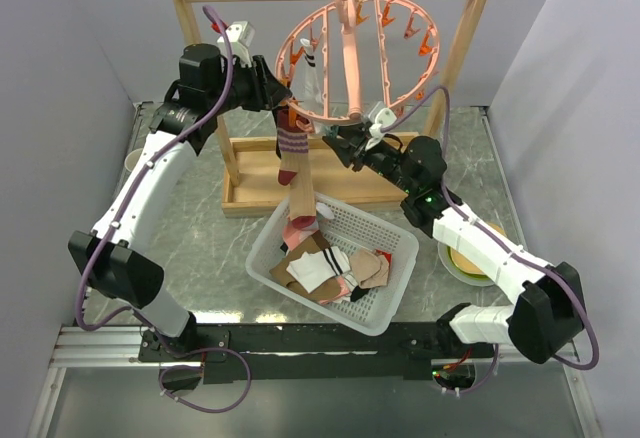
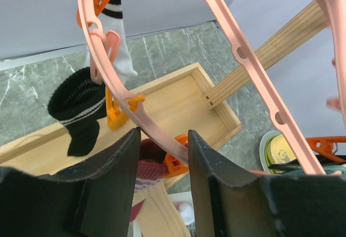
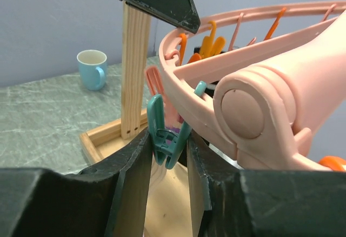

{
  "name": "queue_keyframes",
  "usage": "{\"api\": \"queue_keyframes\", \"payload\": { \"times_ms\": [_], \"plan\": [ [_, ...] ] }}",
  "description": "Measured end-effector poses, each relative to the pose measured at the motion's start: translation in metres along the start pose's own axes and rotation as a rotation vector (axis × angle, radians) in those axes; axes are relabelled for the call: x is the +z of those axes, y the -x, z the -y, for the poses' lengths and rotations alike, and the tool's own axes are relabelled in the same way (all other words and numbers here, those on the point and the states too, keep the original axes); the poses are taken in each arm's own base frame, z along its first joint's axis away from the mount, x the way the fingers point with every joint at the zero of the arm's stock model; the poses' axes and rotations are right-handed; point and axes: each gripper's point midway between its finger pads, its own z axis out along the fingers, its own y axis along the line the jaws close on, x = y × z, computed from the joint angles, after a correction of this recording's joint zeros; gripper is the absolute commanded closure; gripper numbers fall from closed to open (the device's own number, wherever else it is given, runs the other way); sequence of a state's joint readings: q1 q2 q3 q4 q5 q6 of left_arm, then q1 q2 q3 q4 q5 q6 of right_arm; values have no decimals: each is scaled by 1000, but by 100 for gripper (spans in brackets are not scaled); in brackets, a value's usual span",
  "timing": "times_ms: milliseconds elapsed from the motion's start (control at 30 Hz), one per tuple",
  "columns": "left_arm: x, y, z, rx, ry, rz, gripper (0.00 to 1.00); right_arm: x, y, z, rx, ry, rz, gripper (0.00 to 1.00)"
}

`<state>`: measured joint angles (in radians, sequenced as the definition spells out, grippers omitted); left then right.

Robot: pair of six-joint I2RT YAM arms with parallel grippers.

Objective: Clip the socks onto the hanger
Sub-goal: Open the clamp at the hanger.

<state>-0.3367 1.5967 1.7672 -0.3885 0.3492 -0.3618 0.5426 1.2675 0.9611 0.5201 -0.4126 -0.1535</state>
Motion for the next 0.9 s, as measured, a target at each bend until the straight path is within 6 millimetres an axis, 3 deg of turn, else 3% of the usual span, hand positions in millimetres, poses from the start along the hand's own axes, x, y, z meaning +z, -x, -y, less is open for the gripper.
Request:
{"api": "queue_keyframes", "payload": {
  "times_ms": [233, 333, 600, 667, 800, 900],
  "plan": [
    [-21, 3, 8, 9, -13, -11, 49, -4, 11, -7, 7, 6, 9, 94],
    [-44, 9, 24, 59, -66, -11, 46, -2, 9, -14, 21, 3, -14, 96],
    [-140, 31, 123, 182, -412, 74, 45, 15, 31, -39, 45, -30, -36, 97],
    [-150, 25, 138, 187, -472, 62, 45, 22, 30, -43, 51, -43, -57, 97],
    [-144, 4, 151, 168, -534, -4, 46, 34, 24, -48, 58, -71, -105, 98],
    [-116, -17, 138, 121, -496, -81, 46, 35, 16, -47, 61, -92, -136, 98]
  ]
}}
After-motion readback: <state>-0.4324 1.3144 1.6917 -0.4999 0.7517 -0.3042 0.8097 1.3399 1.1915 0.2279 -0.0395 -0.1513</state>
